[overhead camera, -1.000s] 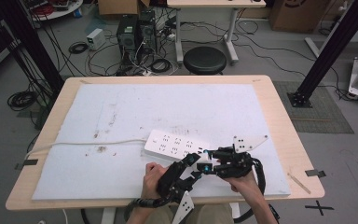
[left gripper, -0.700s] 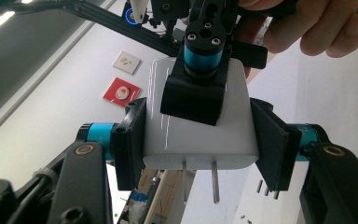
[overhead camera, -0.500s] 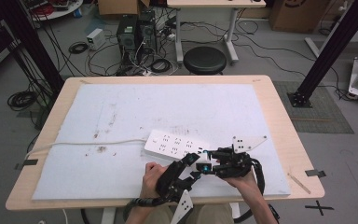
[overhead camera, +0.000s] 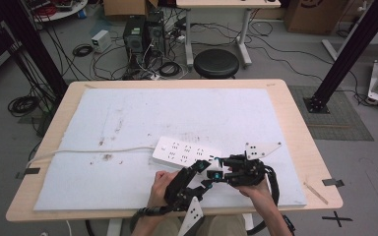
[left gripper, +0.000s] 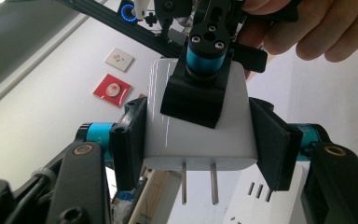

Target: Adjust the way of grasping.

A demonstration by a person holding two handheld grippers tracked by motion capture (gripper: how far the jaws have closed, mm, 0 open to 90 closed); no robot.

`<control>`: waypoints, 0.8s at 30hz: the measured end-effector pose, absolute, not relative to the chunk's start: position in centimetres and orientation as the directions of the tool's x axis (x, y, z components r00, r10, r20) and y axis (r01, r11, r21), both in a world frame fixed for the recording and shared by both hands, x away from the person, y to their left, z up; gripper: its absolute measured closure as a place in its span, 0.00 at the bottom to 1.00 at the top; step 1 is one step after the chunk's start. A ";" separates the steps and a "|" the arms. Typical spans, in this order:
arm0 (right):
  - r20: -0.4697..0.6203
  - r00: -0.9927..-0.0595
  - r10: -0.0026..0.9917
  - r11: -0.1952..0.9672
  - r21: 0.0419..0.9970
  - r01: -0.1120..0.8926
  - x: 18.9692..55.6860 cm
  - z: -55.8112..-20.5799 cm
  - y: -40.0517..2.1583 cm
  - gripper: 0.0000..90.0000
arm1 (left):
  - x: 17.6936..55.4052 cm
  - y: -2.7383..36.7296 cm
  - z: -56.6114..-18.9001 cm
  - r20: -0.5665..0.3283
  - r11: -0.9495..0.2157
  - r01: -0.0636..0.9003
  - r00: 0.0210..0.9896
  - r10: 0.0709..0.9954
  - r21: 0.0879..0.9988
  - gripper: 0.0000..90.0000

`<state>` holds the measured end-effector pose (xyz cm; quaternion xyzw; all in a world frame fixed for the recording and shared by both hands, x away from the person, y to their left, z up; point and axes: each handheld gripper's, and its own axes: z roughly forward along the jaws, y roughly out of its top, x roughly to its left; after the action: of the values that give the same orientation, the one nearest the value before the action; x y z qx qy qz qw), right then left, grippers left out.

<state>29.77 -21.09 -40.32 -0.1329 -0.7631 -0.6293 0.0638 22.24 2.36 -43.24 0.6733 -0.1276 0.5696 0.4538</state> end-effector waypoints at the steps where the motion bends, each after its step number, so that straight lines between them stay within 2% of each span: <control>1: 0.266 -0.956 0.124 0.175 0.943 0.285 29.8 -40.3 -21.1 0.70 | 22.3 2.3 -43.2 0.881 -0.561 -0.680 0.329 0.340 0.471 0.43; 5: 0.264 -0.955 0.135 0.179 0.941 0.286 29.8 -40.4 -21.0 0.70 | 22.5 2.2 -43.0 0.869 -0.578 -0.650 0.341 0.358 0.493 0.35; 11: 0.266 -0.953 0.146 0.164 0.943 0.289 29.9 -40.3 -21.3 0.70 | 22.6 2.5 -42.5 0.828 -0.539 -0.628 0.424 0.367 0.561 0.23; 19: 0.265 -0.950 0.163 0.159 0.943 0.291 30.0 -40.2 -21.8 0.70 | 22.5 3.6 -41.9 0.780 -0.508 -0.592 0.493 0.386 0.626 0.23; 24: 0.259 -0.948 0.185 0.149 0.946 0.287 30.0 -40.0 -22.3 0.70 | 22.7 5.2 -41.6 0.697 -0.458 -0.526 0.573 0.432 0.717 0.23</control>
<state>30.04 -22.29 -40.01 -0.1560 -0.7567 -0.6335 0.0404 22.70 5.21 -41.60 0.7188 -0.0326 0.4609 0.5194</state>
